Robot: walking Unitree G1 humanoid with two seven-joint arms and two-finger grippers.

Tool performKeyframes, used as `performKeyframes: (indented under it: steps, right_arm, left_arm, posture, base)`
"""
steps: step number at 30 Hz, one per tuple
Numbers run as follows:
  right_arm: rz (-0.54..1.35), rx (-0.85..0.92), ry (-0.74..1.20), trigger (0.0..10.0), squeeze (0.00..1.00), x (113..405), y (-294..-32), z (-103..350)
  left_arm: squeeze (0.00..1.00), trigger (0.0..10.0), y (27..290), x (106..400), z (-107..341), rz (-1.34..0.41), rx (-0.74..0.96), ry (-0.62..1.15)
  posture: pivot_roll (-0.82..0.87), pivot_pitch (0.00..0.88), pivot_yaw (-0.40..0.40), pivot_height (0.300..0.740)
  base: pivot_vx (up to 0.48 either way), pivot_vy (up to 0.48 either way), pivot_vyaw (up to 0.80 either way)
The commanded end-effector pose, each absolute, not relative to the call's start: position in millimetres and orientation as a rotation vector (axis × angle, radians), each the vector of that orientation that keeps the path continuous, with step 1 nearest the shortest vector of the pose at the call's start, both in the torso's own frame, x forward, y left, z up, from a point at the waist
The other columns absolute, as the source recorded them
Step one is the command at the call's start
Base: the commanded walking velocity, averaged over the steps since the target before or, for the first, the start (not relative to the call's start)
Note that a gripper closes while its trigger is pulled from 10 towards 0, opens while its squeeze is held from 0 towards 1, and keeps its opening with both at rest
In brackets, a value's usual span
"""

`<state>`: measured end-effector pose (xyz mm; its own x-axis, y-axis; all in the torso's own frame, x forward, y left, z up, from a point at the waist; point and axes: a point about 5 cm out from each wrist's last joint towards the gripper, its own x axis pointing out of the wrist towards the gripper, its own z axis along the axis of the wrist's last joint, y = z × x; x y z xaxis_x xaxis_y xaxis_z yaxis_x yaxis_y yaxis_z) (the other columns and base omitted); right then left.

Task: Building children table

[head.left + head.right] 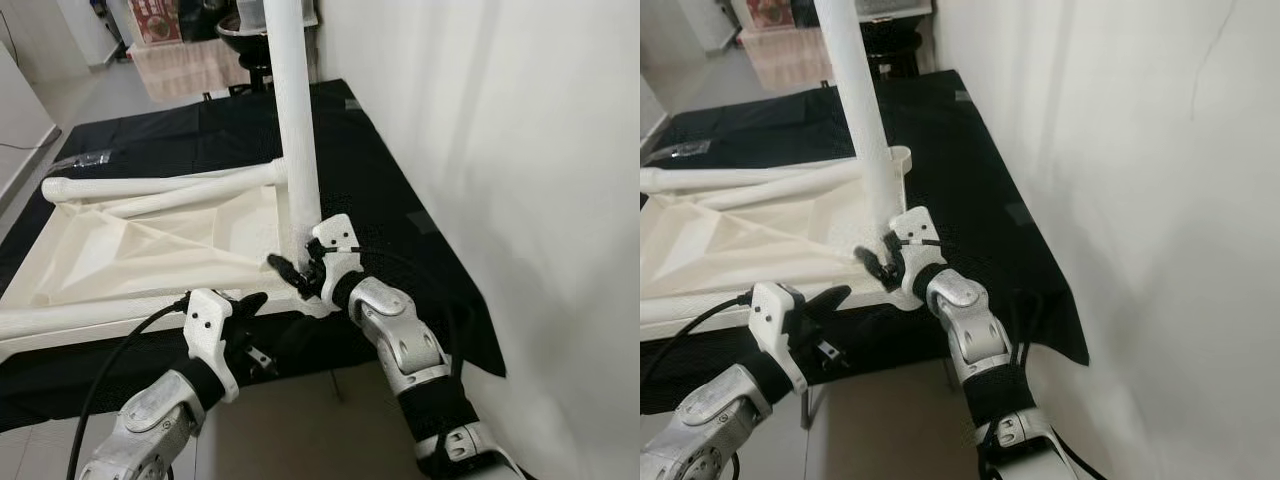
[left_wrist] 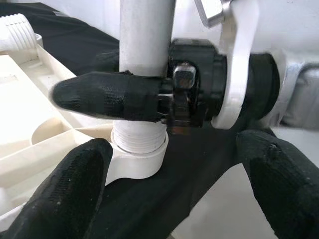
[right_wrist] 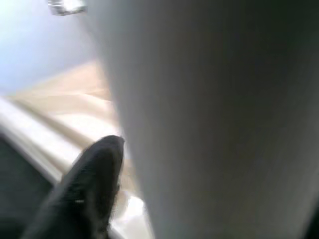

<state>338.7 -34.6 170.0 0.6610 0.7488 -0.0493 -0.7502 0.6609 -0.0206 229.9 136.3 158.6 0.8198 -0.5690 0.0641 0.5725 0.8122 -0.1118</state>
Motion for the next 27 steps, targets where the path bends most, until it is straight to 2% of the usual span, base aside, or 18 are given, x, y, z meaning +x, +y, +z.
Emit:
performKeyframes:
  steps: [1,2,3,4,5,7,13,14,15,22,27]
  right_arm:
    - [0.993,-0.024,-0.007,10.0,1.00,336.2,-23.7,181.6]
    - [1.073,-0.025,-0.010,10.0,1.00,337.8,-28.7,185.5]
    - [1.073,-0.025,-0.010,10.0,1.00,337.8,-28.7,185.5]
    - [1.142,-0.080,-0.011,10.0,0.00,340.8,-35.4,185.9]
    - [1.228,-0.142,0.007,10.0,0.00,343.8,-43.4,184.3]
    - [1.281,-0.184,0.023,10.0,0.00,346.1,-49.2,182.3]
    - [1.315,-0.211,0.071,10.0,0.00,356.5,-59.8,184.1]
    - [1.306,-0.197,0.088,4.6,0.00,362.4,-63.9,187.6]
    - [1.296,-0.180,0.097,0.0,0.00,366.6,-66.9,190.6]
    - [1.266,-0.146,0.097,0.0,0.00,371.8,-72.3,194.5]
    - [1.206,-0.149,0.062,0.0,0.00,370.6,-86.6,191.8]
  left_arm:
    - [0.00,10.0,139.3,230.6,154.5,-0.594,-0.133,-0.010]
    - [0.00,10.0,139.3,230.5,154.5,-0.595,-0.133,-0.009]
    - [0.00,10.0,139.3,230.5,154.5,-0.595,-0.133,-0.009]
    - [0.00,10.0,139.0,230.5,154.3,-0.596,-0.134,-0.009]
    - [0.00,10.0,138.8,230.4,153.9,-0.596,-0.135,-0.008]
    - [0.00,10.0,138.5,230.4,153.6,-0.596,-0.135,-0.008]
    - [0.00,10.0,138.1,229.4,152.6,-0.592,-0.135,-0.007]
    - [0.00,10.0,137.6,228.4,152.1,-0.591,-0.135,-0.006]
    - [0.00,10.0,137.2,227.5,151.6,-0.590,-0.135,-0.005]
    - [0.00,10.0,136.1,226.3,151.4,-0.593,-0.137,-0.003]
    - [0.00,10.0,134.9,225.3,153.2,-0.597,-0.141,-0.006]
  posture:
    - [-0.04,0.097,0.077,0.740]
    - [-0.04,0.096,0.077,0.740]
    - [-0.04,0.096,0.077,0.740]
    - [-0.03,0.090,0.074,0.740]
    - [-0.02,0.086,0.070,0.740]
    - [-0.02,0.084,0.069,0.740]
    - [0.00,0.078,0.060,0.740]
    - [0.00,0.077,0.056,0.740]
    - [0.00,0.074,0.055,0.740]
    - [0.00,0.077,0.054,0.740]
    - [-0.01,0.091,0.056,0.740]
  base:
    - [0.000,0.000,0.00]
    - [0.000,0.000,0.00]
    - [0.000,0.000,0.00]
    - [0.000,0.000,0.00]
    - [0.000,0.000,0.00]
    - [0.000,0.000,0.00]
    - [0.000,0.000,0.00]
    - [0.000,0.000,0.00]
    - [0.000,0.000,0.00]
    - [0.000,0.000,0.00]
    - [0.000,0.000,0.00]
